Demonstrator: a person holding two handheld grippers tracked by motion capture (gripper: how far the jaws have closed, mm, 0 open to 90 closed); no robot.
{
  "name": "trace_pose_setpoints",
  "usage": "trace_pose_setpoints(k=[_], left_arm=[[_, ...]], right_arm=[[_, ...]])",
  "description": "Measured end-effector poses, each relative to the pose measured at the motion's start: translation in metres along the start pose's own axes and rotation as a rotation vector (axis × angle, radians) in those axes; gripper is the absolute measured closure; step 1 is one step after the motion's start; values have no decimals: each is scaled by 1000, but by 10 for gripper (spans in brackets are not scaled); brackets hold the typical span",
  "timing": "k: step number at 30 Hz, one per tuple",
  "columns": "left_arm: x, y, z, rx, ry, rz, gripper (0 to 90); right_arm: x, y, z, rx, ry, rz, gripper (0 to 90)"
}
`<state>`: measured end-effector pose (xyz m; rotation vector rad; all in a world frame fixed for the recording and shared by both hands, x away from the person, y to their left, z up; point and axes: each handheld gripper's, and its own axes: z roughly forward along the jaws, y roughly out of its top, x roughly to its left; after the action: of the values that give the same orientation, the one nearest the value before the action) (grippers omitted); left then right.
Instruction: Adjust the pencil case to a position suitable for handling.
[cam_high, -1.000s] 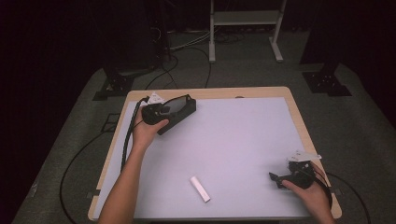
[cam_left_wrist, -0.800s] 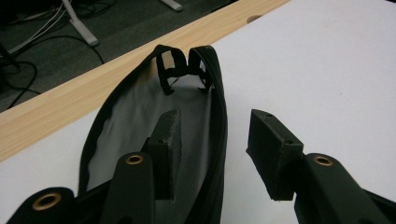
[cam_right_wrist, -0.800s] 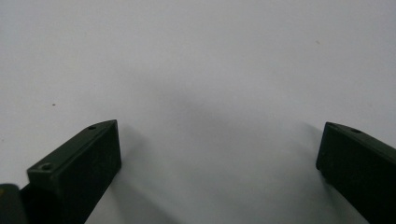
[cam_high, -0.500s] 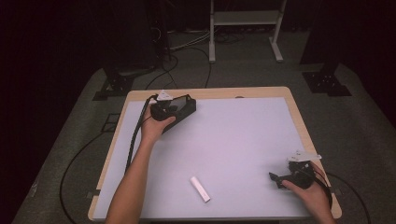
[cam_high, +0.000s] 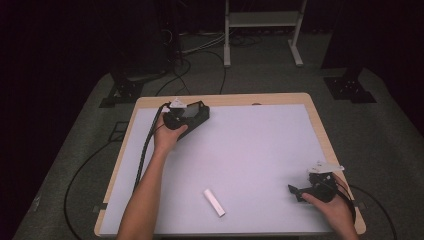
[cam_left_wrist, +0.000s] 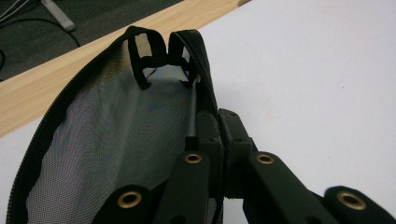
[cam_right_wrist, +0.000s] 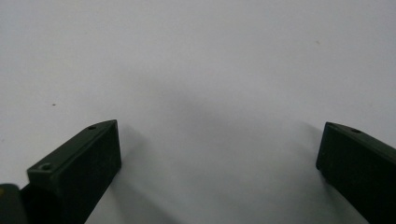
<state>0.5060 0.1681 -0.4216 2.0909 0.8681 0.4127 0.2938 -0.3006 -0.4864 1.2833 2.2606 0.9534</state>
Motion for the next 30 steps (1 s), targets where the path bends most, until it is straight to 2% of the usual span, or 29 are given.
trace_pose_setpoints(k=[5, 9, 14, 16, 19, 20, 21, 24, 27, 30], left_arm=[[-1, 4, -6, -2, -11, 24, 889], [-5, 8, -13, -14, -37, 44, 890], [-16, 12, -21, -25, -86, 82, 890], [-25, 16, -25, -30, -111, 107, 889], [-30, 17, -27, -40, -128, 117, 890], [-35, 19, -28, -49, -147, 127, 890], [-35, 19, -28, -49, -147, 127, 889], [-44, 22, -30, -52, -186, 146, 889], [-49, 23, -31, -53, -208, 151, 889], [-55, 24, -32, -46, -235, 172, 890]], right_arm=[[0, 0, 0, 0, 0, 0, 0], [0, 0, 0, 1, 0, 1, 0], [0, 0, 0, 0, 0, 0, 0], [0, 0, 0, 0, 0, 0, 0], [0, 0, 0, 0, 0, 0, 0], [0, 0, 0, 0, 0, 0, 0], [0, 0, 0, 0, 0, 0, 0], [0, 0, 0, 0, 0, 0, 0], [0, 0, 0, 0, 0, 0, 0], [0, 0, 0, 0, 0, 0, 0]])
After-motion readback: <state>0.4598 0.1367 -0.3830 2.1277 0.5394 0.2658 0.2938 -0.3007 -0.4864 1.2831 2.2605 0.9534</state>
